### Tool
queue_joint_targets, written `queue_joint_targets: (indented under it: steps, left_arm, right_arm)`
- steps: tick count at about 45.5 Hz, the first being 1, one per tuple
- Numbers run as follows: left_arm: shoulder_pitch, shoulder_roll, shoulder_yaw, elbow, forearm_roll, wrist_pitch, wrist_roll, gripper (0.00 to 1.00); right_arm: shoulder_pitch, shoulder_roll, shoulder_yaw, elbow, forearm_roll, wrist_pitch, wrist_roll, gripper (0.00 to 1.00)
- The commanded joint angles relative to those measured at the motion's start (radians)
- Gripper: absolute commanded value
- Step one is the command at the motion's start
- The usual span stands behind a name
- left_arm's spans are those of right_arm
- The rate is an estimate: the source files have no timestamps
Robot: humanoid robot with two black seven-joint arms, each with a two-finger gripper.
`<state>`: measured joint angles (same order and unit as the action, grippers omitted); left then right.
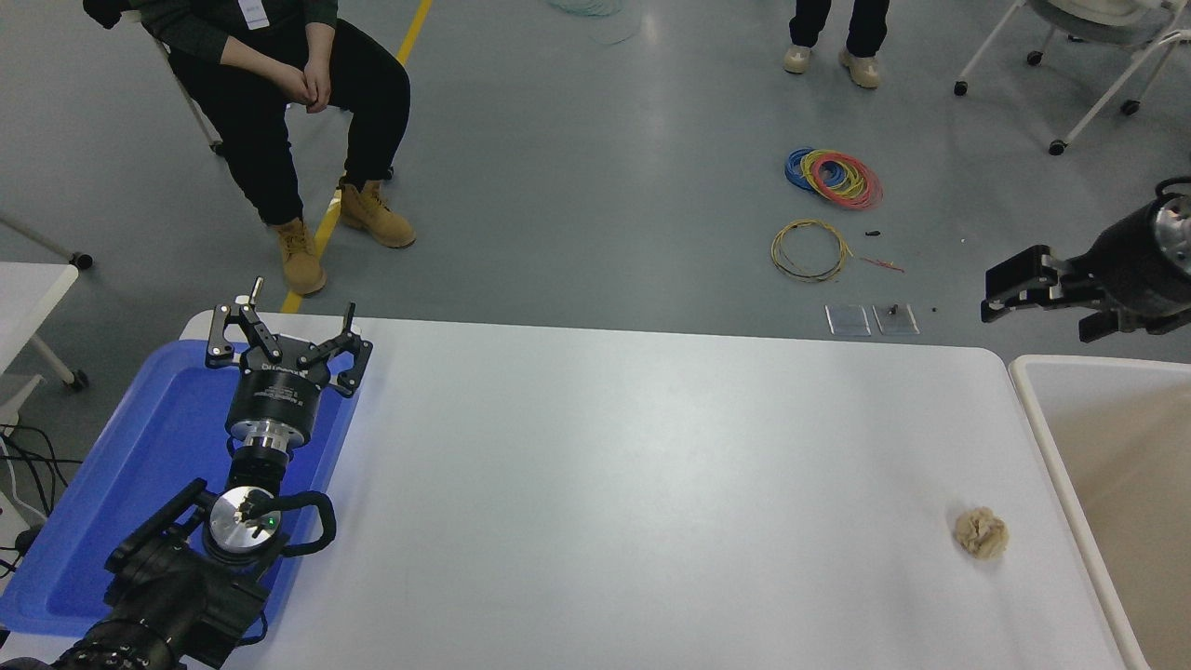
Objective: Pick up foil plate and place in dustbin
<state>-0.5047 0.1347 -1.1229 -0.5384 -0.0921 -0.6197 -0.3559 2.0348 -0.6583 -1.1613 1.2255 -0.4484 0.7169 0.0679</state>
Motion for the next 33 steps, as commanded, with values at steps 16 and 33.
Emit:
queue_joint_targets:
  steps: [16,33]
  left_arm:
    - [0.000,0.000,0.000,0.000,0.000,0.001,0.000,1.00]
    - [0.000,0.000,0.000,0.000,0.000,0.000,0.000,1.00]
  right_arm:
    - [0.108,0.003,-0.011,0.137,-0.087,0.069,0.000,1.00]
    - [0.111,0.003,-0.003,0.140,-0.085,0.069,0.000,1.00]
